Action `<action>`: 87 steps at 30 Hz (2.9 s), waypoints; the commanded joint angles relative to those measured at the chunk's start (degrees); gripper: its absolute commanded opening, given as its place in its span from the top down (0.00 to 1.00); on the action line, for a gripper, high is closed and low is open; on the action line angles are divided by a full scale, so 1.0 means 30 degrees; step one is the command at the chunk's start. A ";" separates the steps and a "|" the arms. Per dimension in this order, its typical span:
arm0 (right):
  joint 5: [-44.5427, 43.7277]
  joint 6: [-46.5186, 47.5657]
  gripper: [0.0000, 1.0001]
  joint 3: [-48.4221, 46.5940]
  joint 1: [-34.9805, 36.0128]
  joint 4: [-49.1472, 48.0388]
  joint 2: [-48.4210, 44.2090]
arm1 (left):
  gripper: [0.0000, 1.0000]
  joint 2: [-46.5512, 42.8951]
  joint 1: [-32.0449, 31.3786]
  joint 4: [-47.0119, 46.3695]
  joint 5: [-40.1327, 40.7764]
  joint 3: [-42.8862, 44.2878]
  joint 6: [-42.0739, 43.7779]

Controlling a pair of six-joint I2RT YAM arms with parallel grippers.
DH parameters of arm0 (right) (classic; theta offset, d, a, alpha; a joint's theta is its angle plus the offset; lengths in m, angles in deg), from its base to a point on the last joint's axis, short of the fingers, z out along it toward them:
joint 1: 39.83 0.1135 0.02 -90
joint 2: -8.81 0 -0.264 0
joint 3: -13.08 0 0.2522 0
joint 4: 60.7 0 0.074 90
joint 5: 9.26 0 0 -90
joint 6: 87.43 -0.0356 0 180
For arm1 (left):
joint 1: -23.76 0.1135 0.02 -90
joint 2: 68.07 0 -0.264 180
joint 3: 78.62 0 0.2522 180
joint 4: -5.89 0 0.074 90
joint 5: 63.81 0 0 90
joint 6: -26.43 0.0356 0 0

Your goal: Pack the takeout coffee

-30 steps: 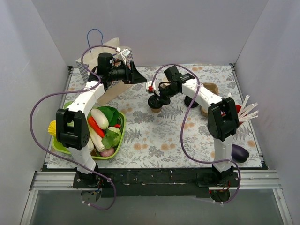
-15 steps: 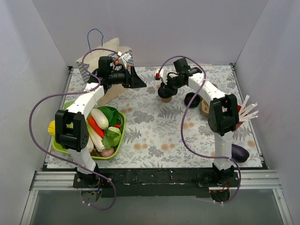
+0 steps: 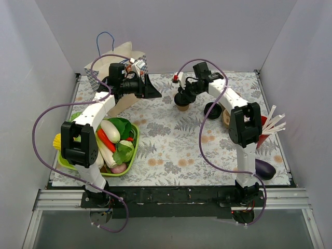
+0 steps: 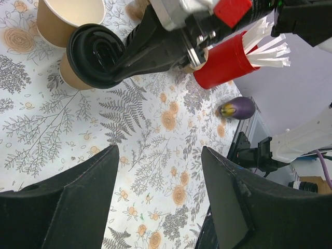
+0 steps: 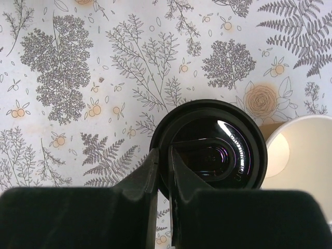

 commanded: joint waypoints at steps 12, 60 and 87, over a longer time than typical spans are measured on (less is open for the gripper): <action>0.2012 -0.1970 0.59 -0.0971 -0.0785 -0.0308 -0.0138 | 0.32 -0.1276 0.0002 0.2715 0.0325 0.4243 0.4493; -1.0203 -0.7859 0.54 0.4035 -0.7315 0.2620 -0.6555 | 0.23 -0.3503 0.2551 0.3100 0.2877 0.5390 0.5670; -1.0235 -1.0437 0.50 0.3482 -0.7903 0.2592 -0.3187 | 0.23 -0.3679 0.2521 0.2807 0.2408 0.4189 0.4966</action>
